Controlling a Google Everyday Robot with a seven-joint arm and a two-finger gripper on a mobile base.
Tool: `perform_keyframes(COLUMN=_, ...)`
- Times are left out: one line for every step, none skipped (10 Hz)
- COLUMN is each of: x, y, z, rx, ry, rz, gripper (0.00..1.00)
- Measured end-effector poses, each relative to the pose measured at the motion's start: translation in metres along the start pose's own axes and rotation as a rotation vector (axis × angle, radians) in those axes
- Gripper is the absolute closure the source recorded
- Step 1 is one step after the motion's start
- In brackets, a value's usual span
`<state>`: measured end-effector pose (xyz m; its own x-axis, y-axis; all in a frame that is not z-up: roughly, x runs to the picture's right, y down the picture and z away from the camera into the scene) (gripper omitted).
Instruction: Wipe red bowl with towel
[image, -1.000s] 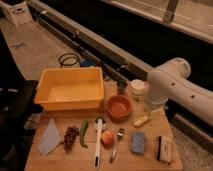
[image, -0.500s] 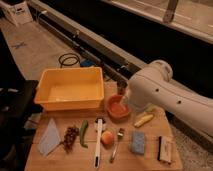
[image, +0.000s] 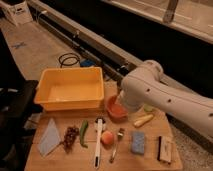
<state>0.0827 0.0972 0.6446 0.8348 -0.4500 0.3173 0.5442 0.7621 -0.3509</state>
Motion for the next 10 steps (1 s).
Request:
perform_keyframes(x=-0.019, y=-0.019, z=0.011, rx=0.001, ry=-0.013, rz=-0.031, gripper=0.35)
perform_keyframes(x=-0.035, y=-0.032, z=0.019, rx=0.001, ry=-0.026, rz=-0.055, gripper=0.35)
perform_keyframes(x=-0.051, y=-0.046, z=0.025, rx=0.002, ry=-0.040, rz=-0.081, gripper=0.35)
perform_keyframes(x=-0.070, y=-0.061, z=0.033, rx=0.001, ry=-0.059, rz=-0.114, gripper=0.35)
perform_keyframes(x=-0.088, y=-0.075, z=0.039, rx=0.003, ry=-0.078, rz=-0.148, gripper=0.35)
perform_keyframes(x=-0.108, y=-0.090, z=0.044, rx=0.006, ry=-0.100, rz=-0.184, gripper=0.35)
perform_keyframes(x=-0.131, y=-0.105, z=0.049, rx=0.006, ry=-0.128, rz=-0.231, gripper=0.35)
perform_keyframes(x=-0.148, y=-0.115, z=0.050, rx=0.007, ry=-0.137, rz=-0.273, gripper=0.35)
perform_keyframes(x=-0.165, y=-0.121, z=0.050, rx=0.009, ry=-0.150, rz=-0.311, gripper=0.35)
perform_keyframes(x=-0.168, y=-0.122, z=0.050, rx=0.005, ry=-0.148, rz=-0.322, gripper=0.35)
